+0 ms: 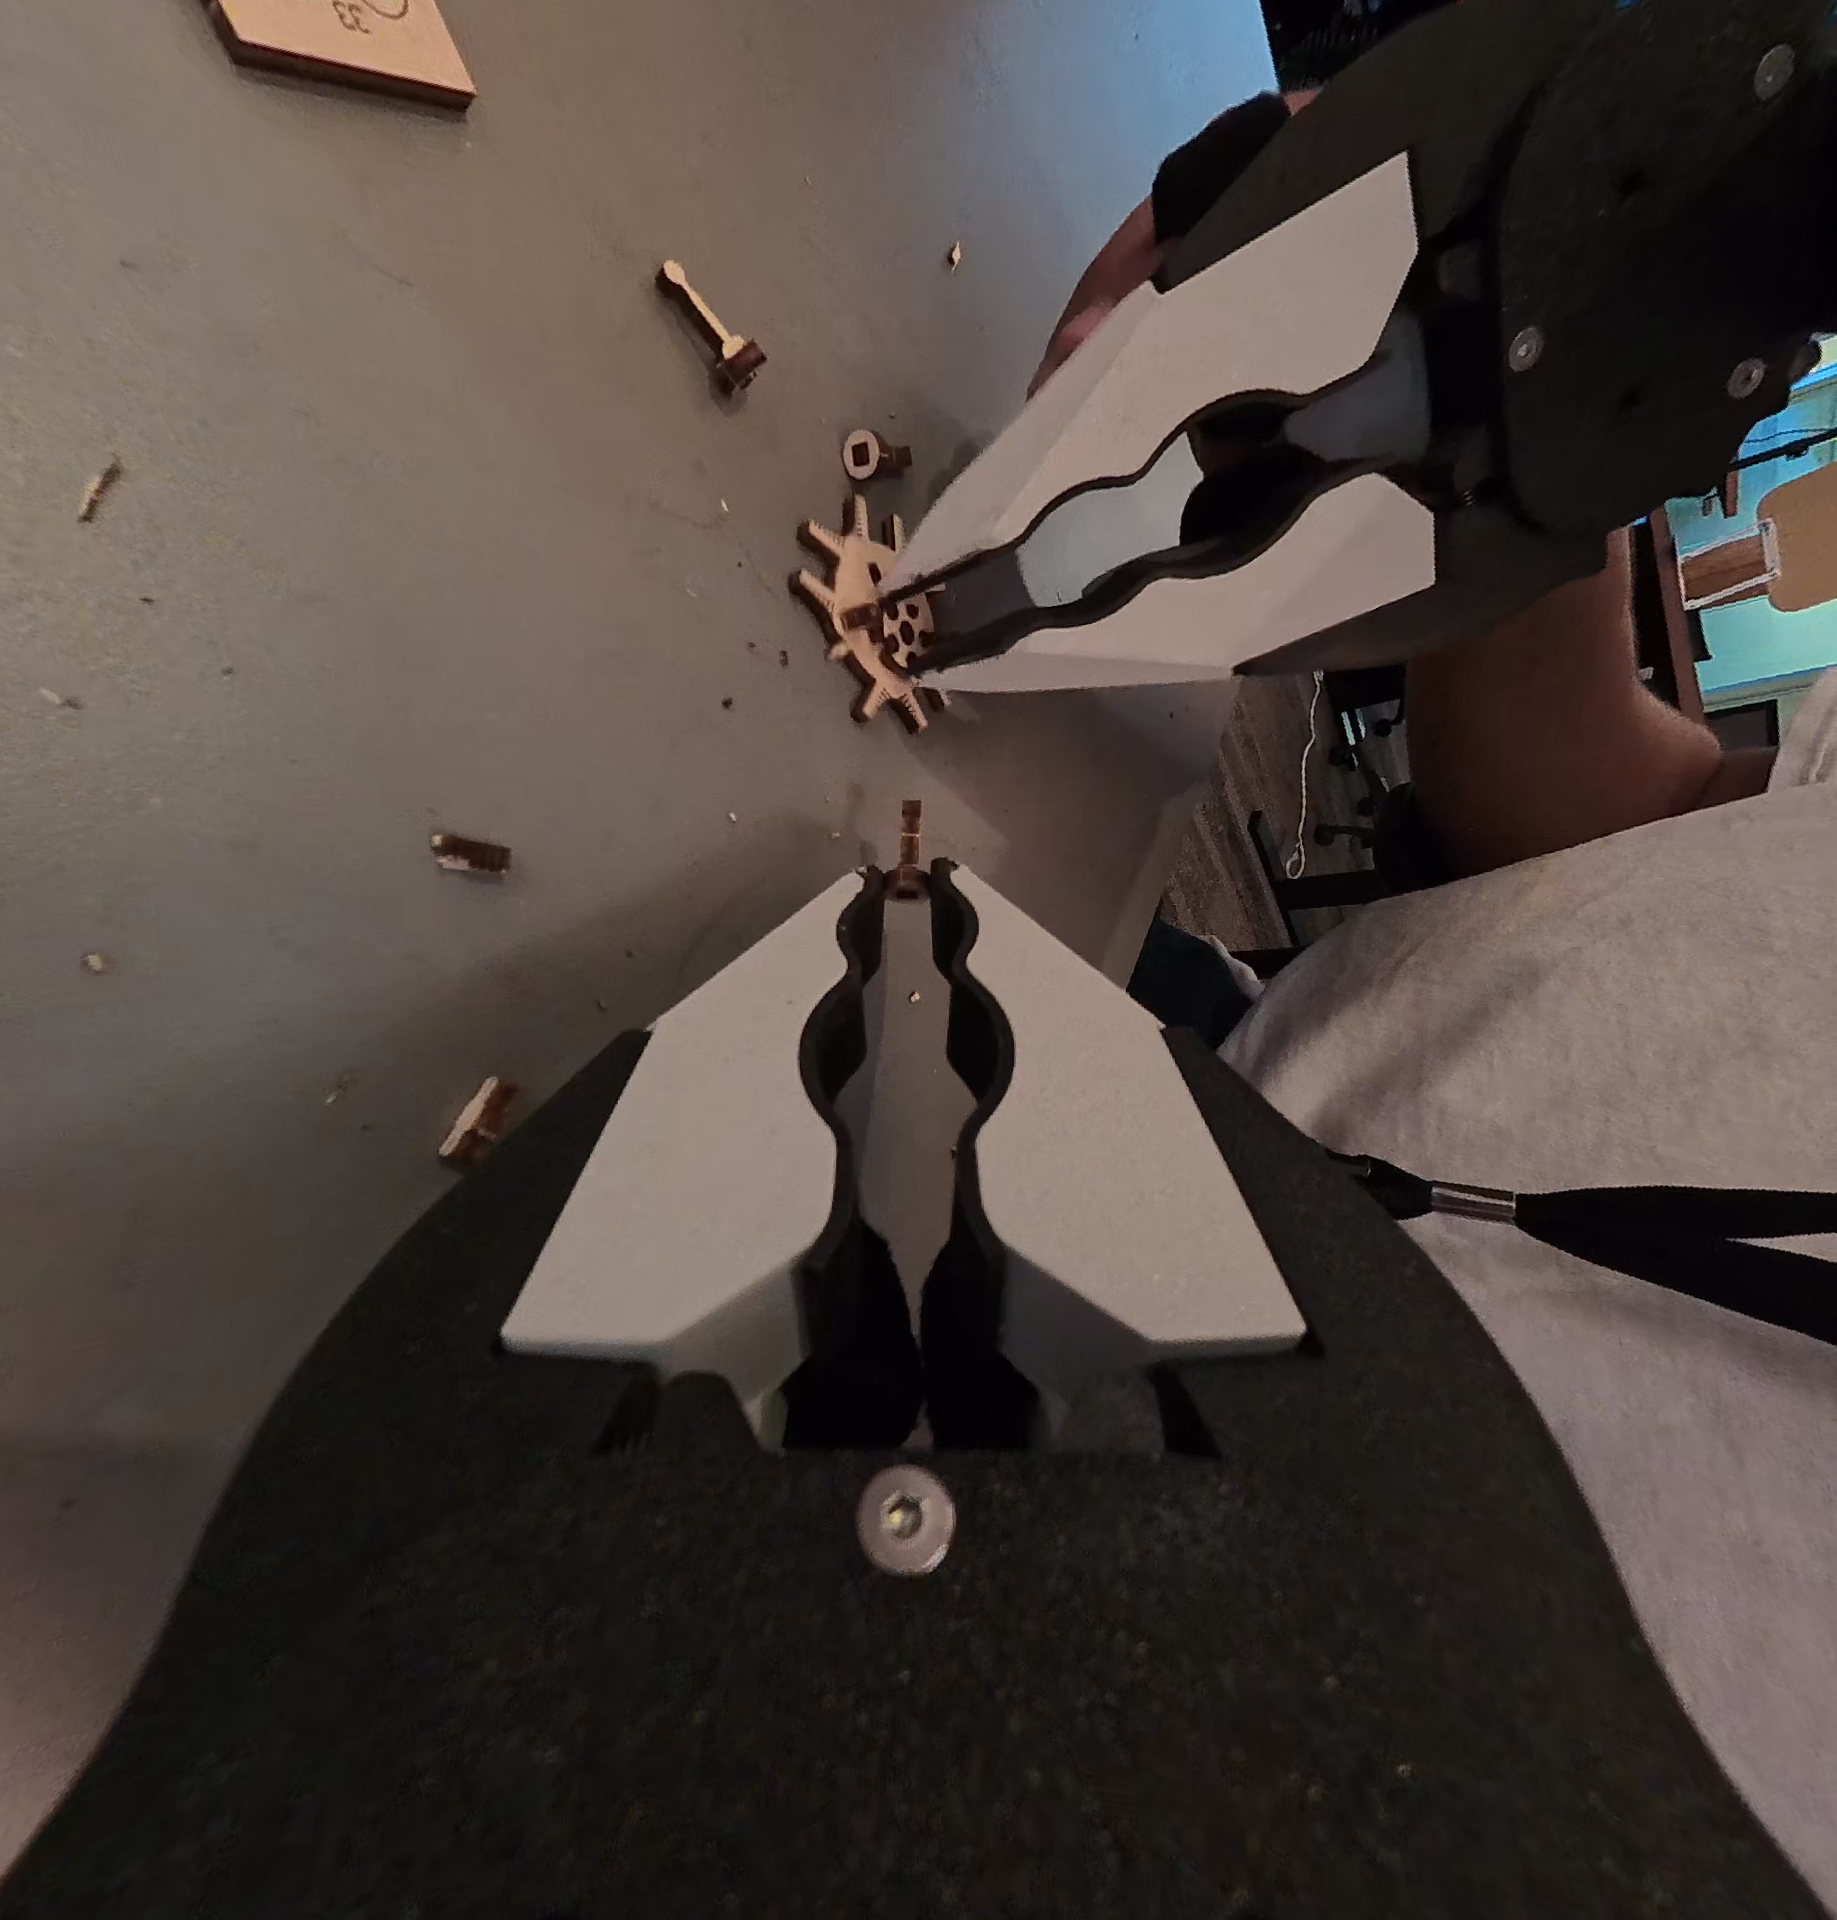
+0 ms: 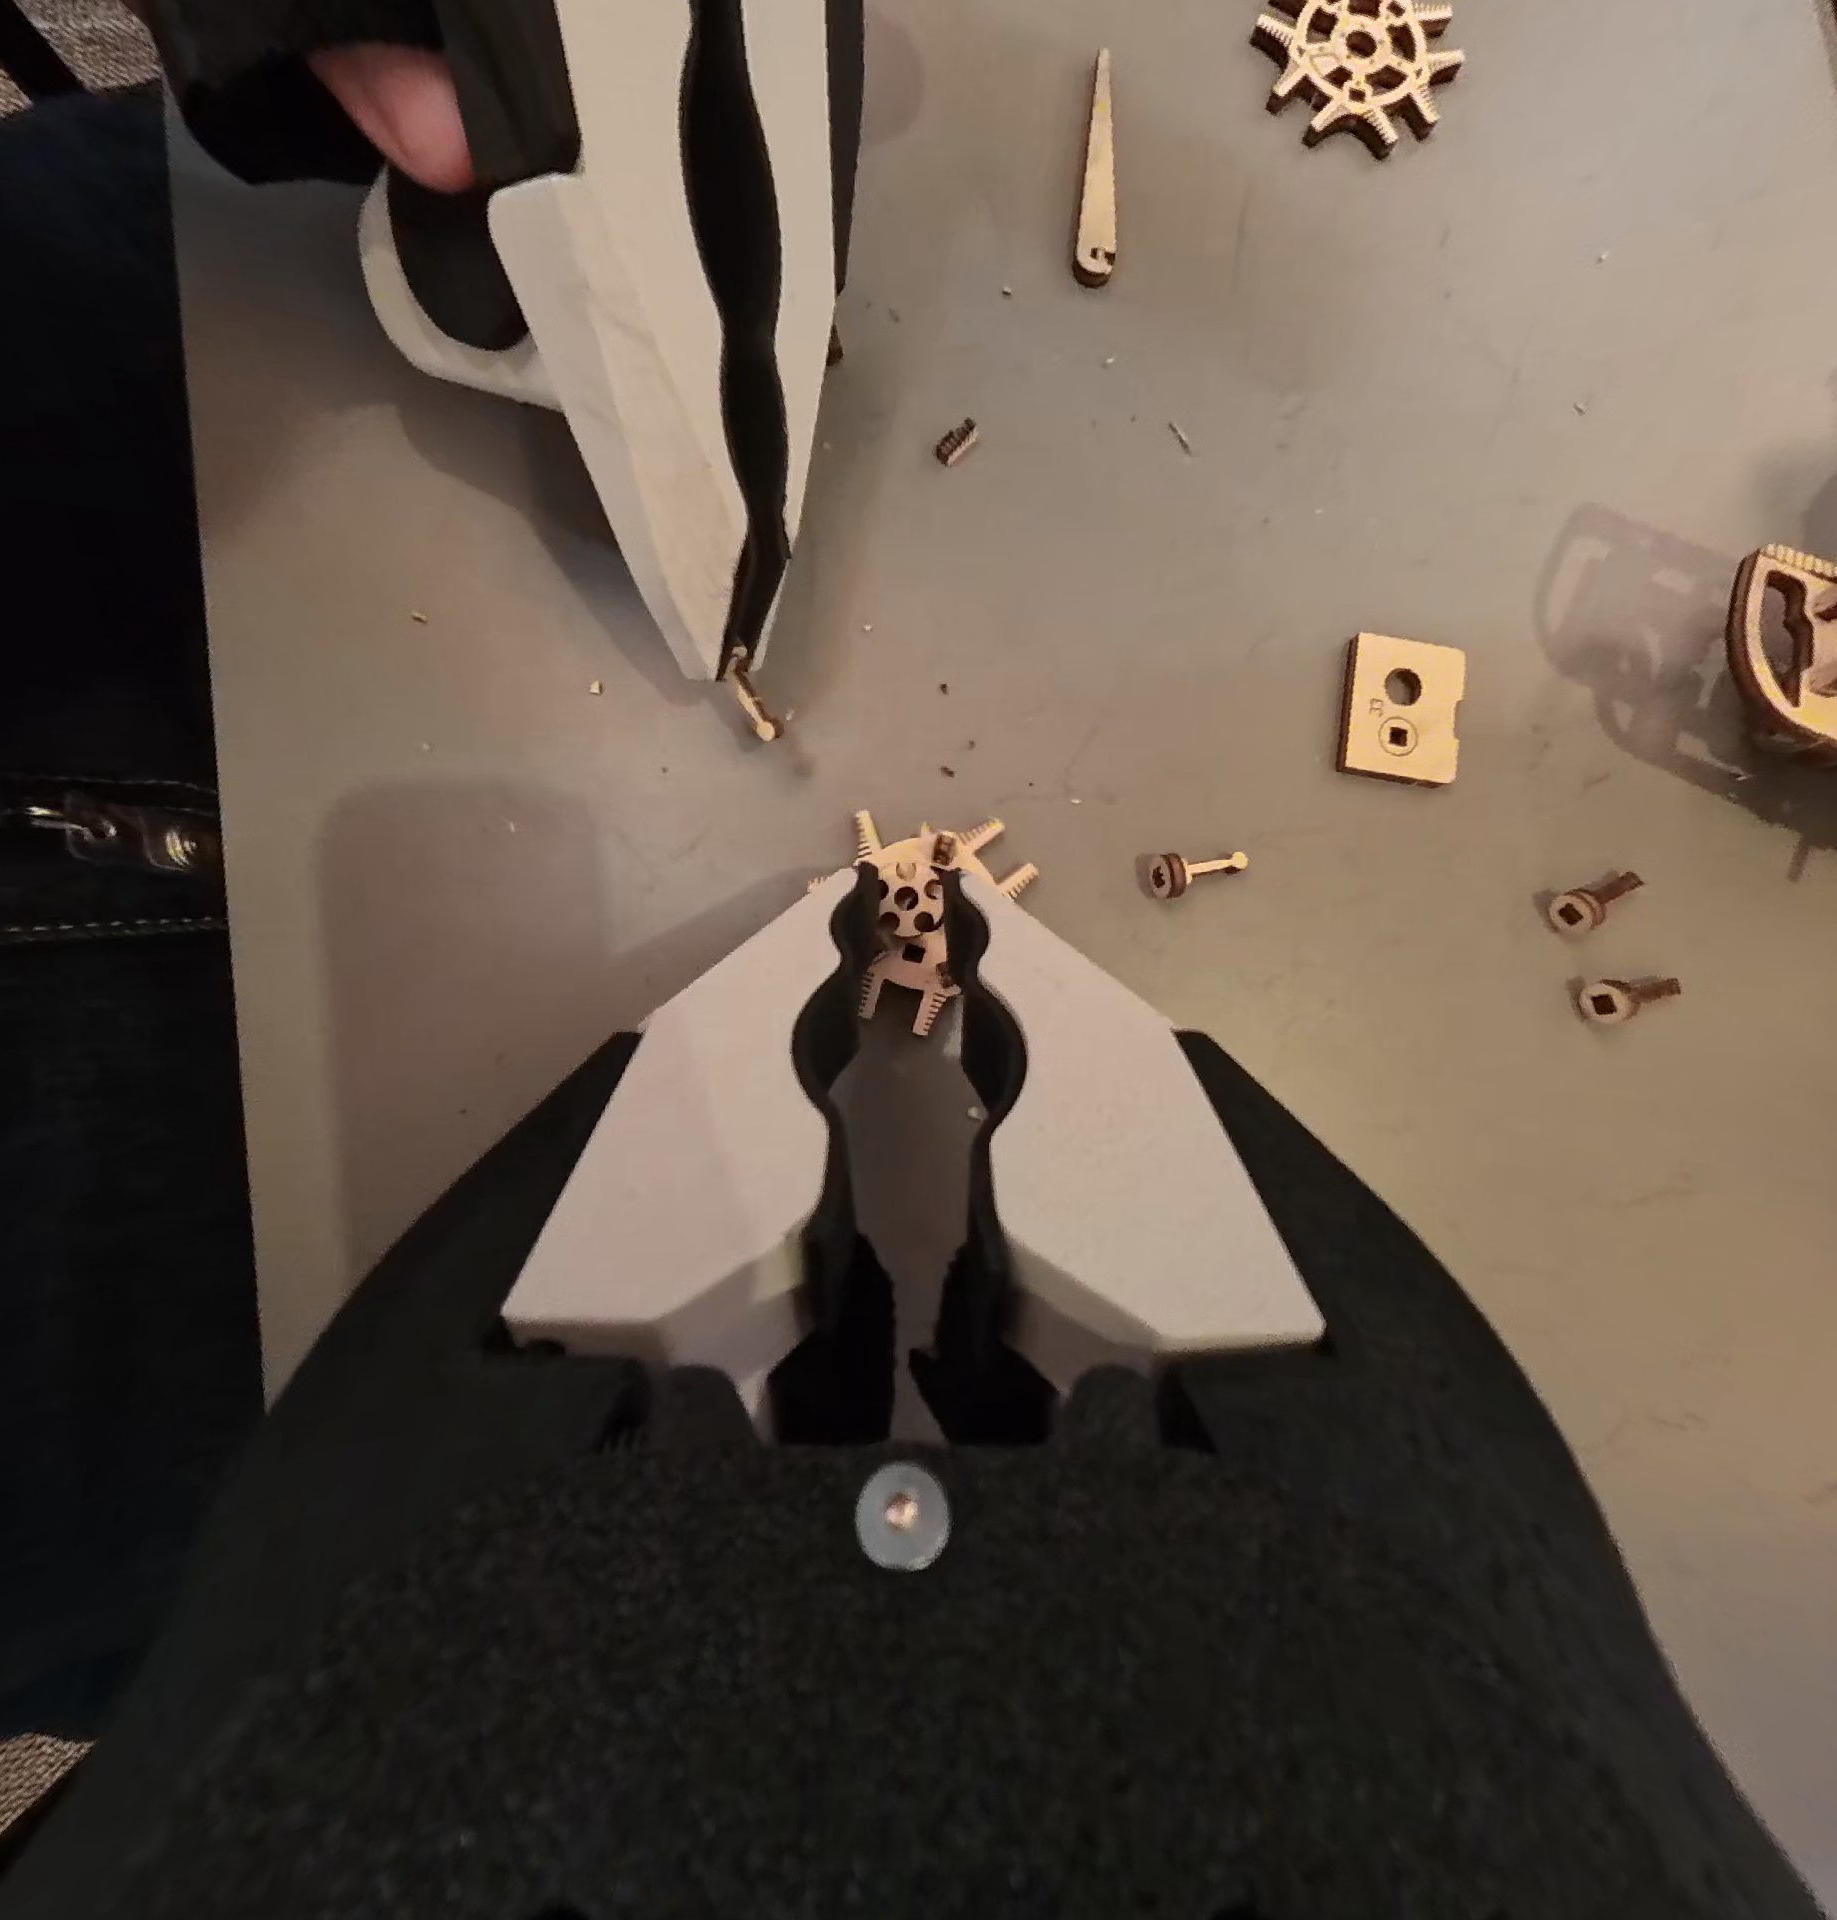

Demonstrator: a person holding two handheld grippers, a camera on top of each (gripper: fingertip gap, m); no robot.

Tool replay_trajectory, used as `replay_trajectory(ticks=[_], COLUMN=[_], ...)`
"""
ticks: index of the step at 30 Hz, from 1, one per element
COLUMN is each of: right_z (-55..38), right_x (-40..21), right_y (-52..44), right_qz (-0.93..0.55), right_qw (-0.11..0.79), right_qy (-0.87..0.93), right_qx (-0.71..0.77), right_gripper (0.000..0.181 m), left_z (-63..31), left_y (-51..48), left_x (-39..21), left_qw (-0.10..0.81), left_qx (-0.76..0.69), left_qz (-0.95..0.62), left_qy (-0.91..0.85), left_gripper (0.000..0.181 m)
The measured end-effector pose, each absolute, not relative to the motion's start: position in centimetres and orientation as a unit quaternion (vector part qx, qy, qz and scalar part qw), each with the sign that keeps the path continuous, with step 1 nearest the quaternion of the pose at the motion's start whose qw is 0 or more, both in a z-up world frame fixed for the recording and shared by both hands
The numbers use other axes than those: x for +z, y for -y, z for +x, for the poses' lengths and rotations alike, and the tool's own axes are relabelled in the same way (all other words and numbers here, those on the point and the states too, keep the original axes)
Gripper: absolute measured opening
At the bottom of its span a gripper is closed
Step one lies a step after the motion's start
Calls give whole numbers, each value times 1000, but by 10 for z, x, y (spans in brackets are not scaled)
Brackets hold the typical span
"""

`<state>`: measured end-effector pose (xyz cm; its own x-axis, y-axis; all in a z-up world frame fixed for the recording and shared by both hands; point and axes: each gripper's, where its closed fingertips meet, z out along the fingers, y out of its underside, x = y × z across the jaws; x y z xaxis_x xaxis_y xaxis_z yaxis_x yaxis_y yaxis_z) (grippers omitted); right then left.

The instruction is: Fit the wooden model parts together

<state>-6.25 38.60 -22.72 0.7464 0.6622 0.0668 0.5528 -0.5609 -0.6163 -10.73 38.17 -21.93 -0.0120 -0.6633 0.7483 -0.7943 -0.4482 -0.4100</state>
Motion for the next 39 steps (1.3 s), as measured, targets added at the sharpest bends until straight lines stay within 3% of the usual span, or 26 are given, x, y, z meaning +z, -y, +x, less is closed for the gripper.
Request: replay_trajectory(ticks=[39], right_z=[-60], right_x=[-226], right_y=[-388], right_qz=[-859], right_qw=[310], right_qy=[387], right_qx=[124], right_gripper=[11], left_z=[-108], left_y=[-382], left_x=[-219], left_qw=[68], left_qx=[485], left_qz=[698], left_qy=[523], left_gripper=[6])
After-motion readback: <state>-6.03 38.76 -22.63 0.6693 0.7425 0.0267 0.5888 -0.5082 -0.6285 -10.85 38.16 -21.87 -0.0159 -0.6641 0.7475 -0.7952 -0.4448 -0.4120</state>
